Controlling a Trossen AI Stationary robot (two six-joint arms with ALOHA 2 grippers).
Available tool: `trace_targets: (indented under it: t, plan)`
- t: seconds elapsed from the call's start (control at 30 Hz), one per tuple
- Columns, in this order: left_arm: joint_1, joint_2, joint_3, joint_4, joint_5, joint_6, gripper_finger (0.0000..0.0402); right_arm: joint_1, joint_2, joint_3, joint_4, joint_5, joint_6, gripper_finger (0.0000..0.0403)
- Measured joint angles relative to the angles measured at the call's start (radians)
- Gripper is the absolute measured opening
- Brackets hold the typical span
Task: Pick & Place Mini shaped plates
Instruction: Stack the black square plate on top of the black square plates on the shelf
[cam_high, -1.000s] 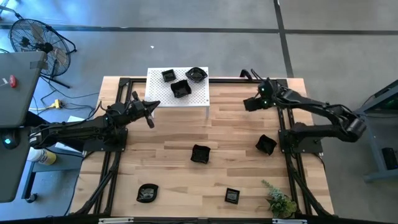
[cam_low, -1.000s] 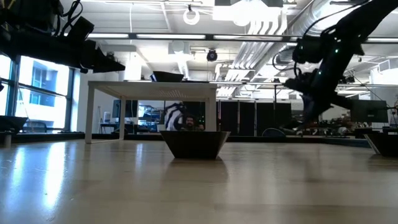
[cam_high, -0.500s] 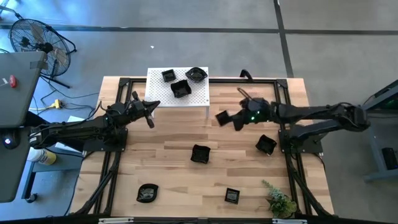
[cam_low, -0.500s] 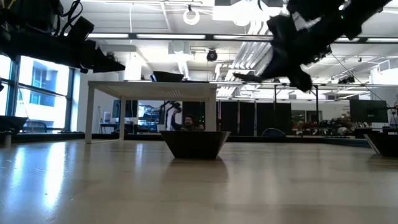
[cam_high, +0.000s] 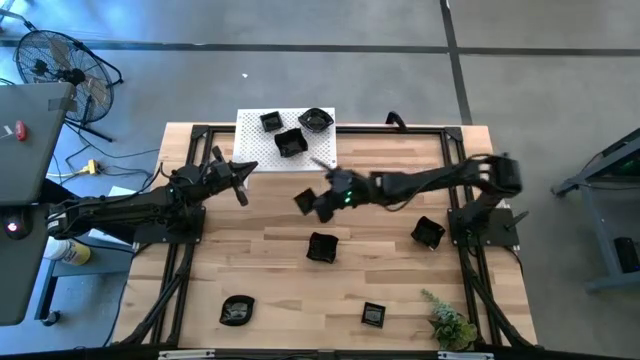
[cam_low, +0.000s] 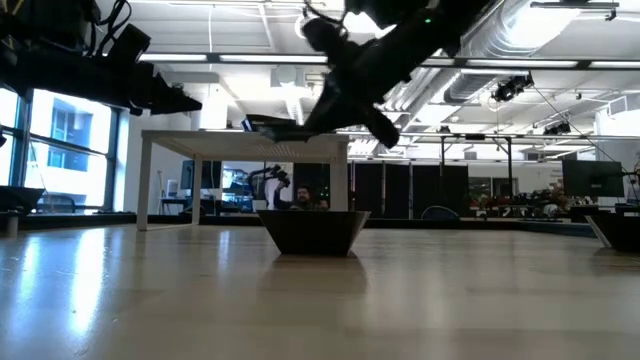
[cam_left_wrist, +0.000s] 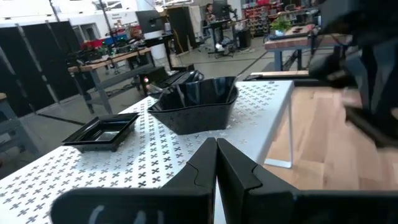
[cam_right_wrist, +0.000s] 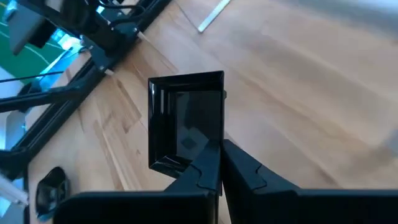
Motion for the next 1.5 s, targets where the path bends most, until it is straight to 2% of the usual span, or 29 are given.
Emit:
trace_targets:
  t: [0.3, 0.63, 1.13, 1.33, 1.5]
  plan:
    - [0.0, 0.0, 0.0, 0.002, 0.019, 0.002, 0.0005, 0.048, 0.139, -0.02, 0.124, 0.145, 0.289, 0.0002]
    - [0.0, 0.0, 0.0, 0.013, 0.046, 0.002, 0.0005, 0.059, 0.236, -0.021, 0.18, 0.189, 0.436, 0.0002]
    - [0.0, 0.0, 0.001, 0.009, 0.048, 0.001, 0.0005, 0.063, 0.289, -0.021, 0.205, 0.152, 0.456, 0.0005]
    - [0.0, 0.0, 0.001, -0.003, 0.048, 0.001, 0.0005, 0.063, 0.289, -0.021, 0.206, 0.112, 0.41, 0.005]
    - [0.0, 0.0, 0.006, -0.067, 0.061, 0.0, 0.0005, 0.049, 0.271, -0.021, 0.187, -0.001, 0.26, 0.0091]
